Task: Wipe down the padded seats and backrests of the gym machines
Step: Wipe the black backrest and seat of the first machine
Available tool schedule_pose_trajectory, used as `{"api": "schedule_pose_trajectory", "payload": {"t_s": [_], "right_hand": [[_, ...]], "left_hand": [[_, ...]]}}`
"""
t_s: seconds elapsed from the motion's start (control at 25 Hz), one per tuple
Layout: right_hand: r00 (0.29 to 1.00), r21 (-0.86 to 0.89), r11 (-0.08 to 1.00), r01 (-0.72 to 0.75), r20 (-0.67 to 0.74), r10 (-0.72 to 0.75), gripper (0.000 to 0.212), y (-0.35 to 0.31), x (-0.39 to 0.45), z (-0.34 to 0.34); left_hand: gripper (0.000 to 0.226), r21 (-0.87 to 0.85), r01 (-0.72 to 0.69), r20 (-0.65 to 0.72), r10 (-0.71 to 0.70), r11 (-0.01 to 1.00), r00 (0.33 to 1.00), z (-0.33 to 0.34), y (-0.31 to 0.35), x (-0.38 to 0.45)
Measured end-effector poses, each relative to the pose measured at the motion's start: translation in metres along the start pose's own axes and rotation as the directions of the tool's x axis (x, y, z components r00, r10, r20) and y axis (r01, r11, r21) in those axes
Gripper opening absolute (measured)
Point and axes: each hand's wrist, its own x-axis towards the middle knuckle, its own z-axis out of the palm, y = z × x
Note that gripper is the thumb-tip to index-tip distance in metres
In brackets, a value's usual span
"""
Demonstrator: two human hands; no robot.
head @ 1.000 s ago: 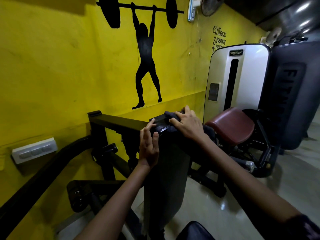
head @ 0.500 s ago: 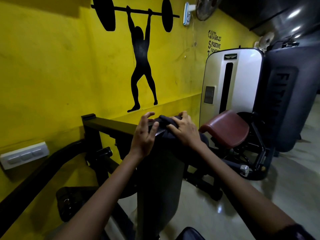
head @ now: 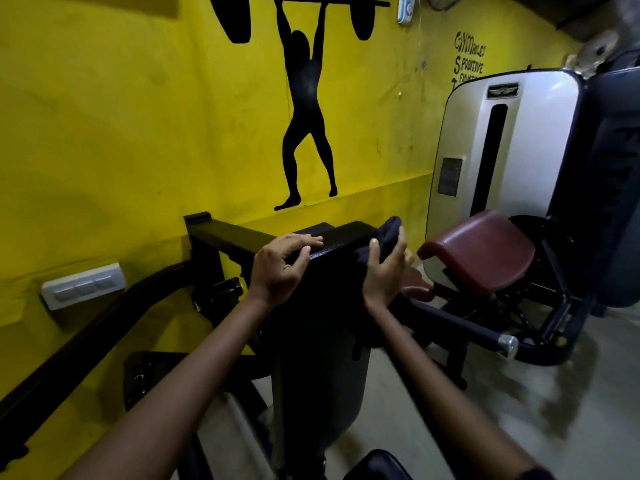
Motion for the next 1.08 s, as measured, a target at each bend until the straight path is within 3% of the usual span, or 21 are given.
{"api": "schedule_pose_trajectory", "payload": {"t_s": [0.12,0.2,0.28,0.36,0.44,0.52,0.64,0.72,0.84,0.88,0.92,1.04,1.08], "right_hand": [[0.973,-0.032,0.974,0.224,-0.041,-0.225,0.061,-0.011,-0.073,0.014],[0.896,-0.107,0.890,0.443,0.035,-0.442,0.056,0.001,-0.108,0.017],[0.823,-0.096,0.818,0.567,0.117,-0.556,0.054,0.025,-0.114,0.015],[0.865,-0.086,0.861,0.502,0.080,-0.496,0.054,0.044,-0.090,0.014],[0.959,-0.050,0.959,0.277,-0.048,-0.280,0.057,0.044,-0.056,0.014],[0.978,-0.003,0.988,0.154,-0.139,-0.153,0.055,0.029,-0.034,0.015],[0.938,-0.057,0.953,0.299,-0.164,-0.304,0.054,0.005,-0.057,0.019],[0.864,-0.071,0.864,0.499,-0.034,-0.502,0.053,0.009,-0.093,0.018],[0.616,-0.080,0.612,0.787,0.173,-0.769,0.047,0.050,-0.116,0.014],[0.583,-0.087,0.578,0.811,0.197,-0.788,0.046,0.061,-0.111,0.012],[0.619,-0.100,0.612,0.784,0.188,-0.762,0.046,0.066,-0.104,0.010],[0.857,-0.058,0.855,0.516,0.019,-0.515,0.050,0.037,-0.097,0.014],[0.873,-0.044,0.872,0.488,0.000,-0.488,0.050,0.024,-0.101,0.017]], "left_hand": [[0.036,0.031,0.022,0.010,-0.023,0.999,1.000,0.000,0.002,0.001],[0.036,0.011,0.048,0.022,-0.048,0.999,0.999,-0.001,0.003,0.000],[0.034,-0.004,0.060,0.031,-0.059,0.998,0.998,-0.001,0.003,-0.001],[0.032,-0.002,0.064,0.031,-0.064,0.998,0.997,-0.001,0.002,-0.002],[0.031,-0.008,0.069,0.026,-0.069,0.998,0.997,-0.001,0.002,-0.002],[0.031,-0.017,0.065,0.033,-0.065,0.998,0.997,0.000,0.002,-0.002],[0.029,-0.048,0.094,0.053,-0.091,0.994,0.994,0.000,0.001,0.001],[0.028,-0.145,0.188,0.083,-0.177,0.971,0.981,-0.001,0.003,0.004],[0.034,-0.210,0.260,0.134,-0.236,0.943,0.963,-0.003,0.004,0.006],[0.035,-0.217,0.267,0.143,-0.240,0.939,0.960,-0.004,0.005,0.006],[0.035,-0.220,0.270,0.147,-0.241,0.937,0.959,-0.004,0.005,0.005],[0.034,-0.219,0.252,0.121,-0.230,0.943,0.966,-0.003,0.004,0.003],[0.034,-0.220,0.247,0.117,-0.225,0.944,0.967,-0.002,0.003,0.004]]}}
